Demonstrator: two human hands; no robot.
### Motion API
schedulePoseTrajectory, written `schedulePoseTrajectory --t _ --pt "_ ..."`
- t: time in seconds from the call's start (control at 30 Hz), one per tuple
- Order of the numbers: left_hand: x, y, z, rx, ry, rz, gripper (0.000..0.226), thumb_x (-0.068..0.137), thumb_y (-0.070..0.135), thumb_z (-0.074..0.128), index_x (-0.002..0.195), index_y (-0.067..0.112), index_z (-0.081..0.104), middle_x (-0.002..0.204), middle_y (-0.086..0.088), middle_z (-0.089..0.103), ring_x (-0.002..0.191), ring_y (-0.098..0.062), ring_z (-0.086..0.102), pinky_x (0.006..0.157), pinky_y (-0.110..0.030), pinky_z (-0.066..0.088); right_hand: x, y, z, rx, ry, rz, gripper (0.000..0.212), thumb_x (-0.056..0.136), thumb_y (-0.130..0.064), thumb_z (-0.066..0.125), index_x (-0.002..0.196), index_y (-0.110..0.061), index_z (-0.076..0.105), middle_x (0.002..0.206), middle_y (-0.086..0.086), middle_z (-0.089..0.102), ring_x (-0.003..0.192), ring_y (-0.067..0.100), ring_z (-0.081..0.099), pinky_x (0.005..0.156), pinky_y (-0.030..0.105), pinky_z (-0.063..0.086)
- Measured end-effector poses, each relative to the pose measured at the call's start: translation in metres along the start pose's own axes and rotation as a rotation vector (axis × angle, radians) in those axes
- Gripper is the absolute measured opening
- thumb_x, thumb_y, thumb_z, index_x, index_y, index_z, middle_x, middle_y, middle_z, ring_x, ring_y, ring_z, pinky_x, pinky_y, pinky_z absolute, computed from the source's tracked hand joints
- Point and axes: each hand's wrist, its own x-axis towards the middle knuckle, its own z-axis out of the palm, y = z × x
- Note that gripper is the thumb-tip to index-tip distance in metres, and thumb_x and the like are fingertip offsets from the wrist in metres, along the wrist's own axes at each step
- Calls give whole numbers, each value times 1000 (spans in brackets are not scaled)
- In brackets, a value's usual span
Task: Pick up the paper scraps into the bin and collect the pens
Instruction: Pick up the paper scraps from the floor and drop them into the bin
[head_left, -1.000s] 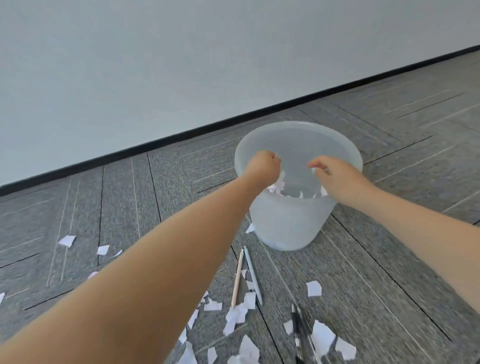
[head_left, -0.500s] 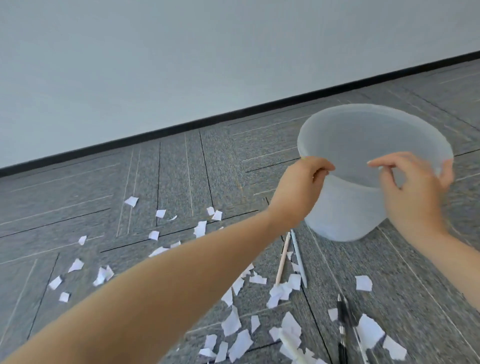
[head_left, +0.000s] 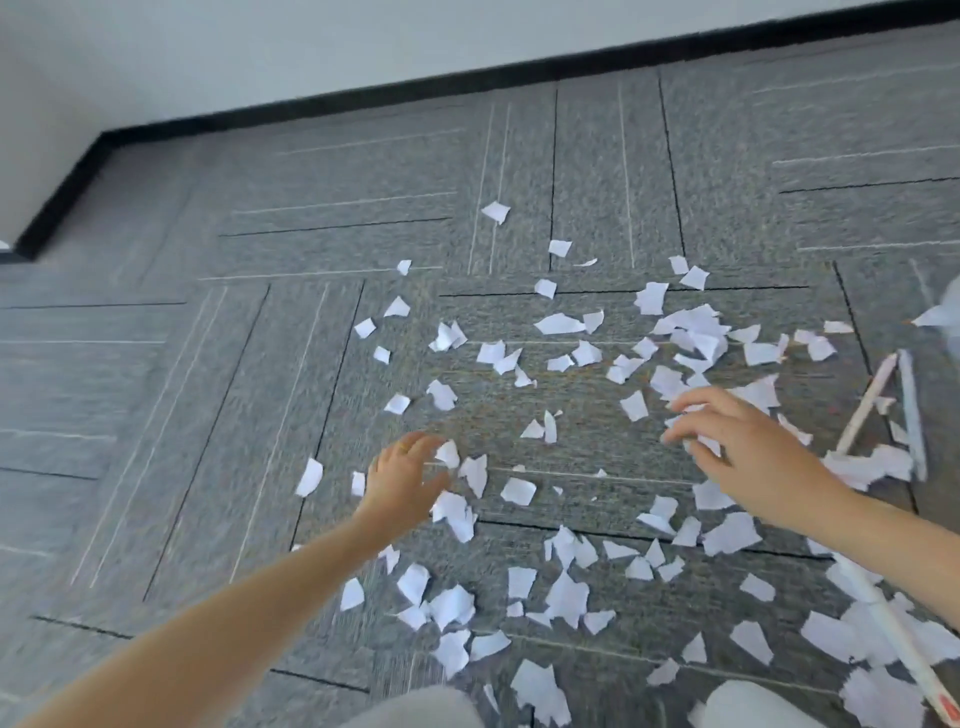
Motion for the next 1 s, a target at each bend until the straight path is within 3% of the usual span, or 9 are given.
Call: schedulePoseTrajectory --t 0.1,0.17,0.27,0.4,0.53,0.67,0.8,0.87,1.0 --pt "-16 -60 19 -26 -8 -231 61 91 49 41 144 33 17 157 1 0 144 -26 5 115 -50 5 12 -30 28 -186 -330 -102 24 96 -22 43 112 -34 55 141 -13 30 111 4 45 89 21 39" --pt "-26 -89 30 -79 5 -330 67 91 56 37 146 34 7 156 1 -11 144 -25 -6 113 -54 -1 16 -46 42 -348 -498 -159 26 97 -29 40 120 -38 49 147 -16 21 129 7 31 104 26 31" --pt "-29 -124 37 -146 46 -416 71 89 62 31 147 34 2 156 0 -16 144 -24 -12 113 -56 -4 28 -65 56 -434 -582 -120 29 96 -33 40 124 -38 46 149 -16 17 133 9 27 109 30 28" --pt "-30 -150 44 -222 122 -536 71 88 65 24 147 35 -4 156 2 -15 144 -22 -13 110 -57 -8 52 -77 86 -319 -369 67 31 93 -31 47 124 -30 48 147 -9 26 125 16 40 102 36 38" --pt "-51 -130 68 -371 192 -656 75 87 66 20 146 30 -10 156 -1 -16 143 -22 -17 112 -57 -9 46 -80 121 -62 -19 309 34 89 -21 55 123 -16 54 144 5 35 122 30 42 103 48 32" --pt "-55 -113 83 -266 184 -376 81 79 72 9 146 31 -10 149 8 -24 141 -18 -22 111 -42 -16 21 -83 145 22 69 351 36 88 -14 56 124 -10 52 142 9 36 129 32 33 105 50 29" --pt "-42 -110 69 -261 187 -14 65 94 51 31 146 30 -3 149 15 -18 141 -7 -13 115 -31 -11 13 -88 154 46 83 305 33 88 -12 56 121 -11 54 141 8 37 129 30 34 105 51 29" --pt "-28 -120 59 -208 300 -85 62 95 45 35 147 27 5 153 13 -7 142 -9 -6 113 -36 -12 12 -91 154 47 91 277 32 88 -11 56 120 -12 55 141 6 38 129 27 34 105 48 29" --pt "-27 -150 56 -283 414 -514 64 94 47 35 147 21 9 157 1 1 144 -23 1 113 -49 -5 10 -92 150 65 106 264 33 88 -12 55 121 -13 54 141 3 37 129 23 33 105 45 29"
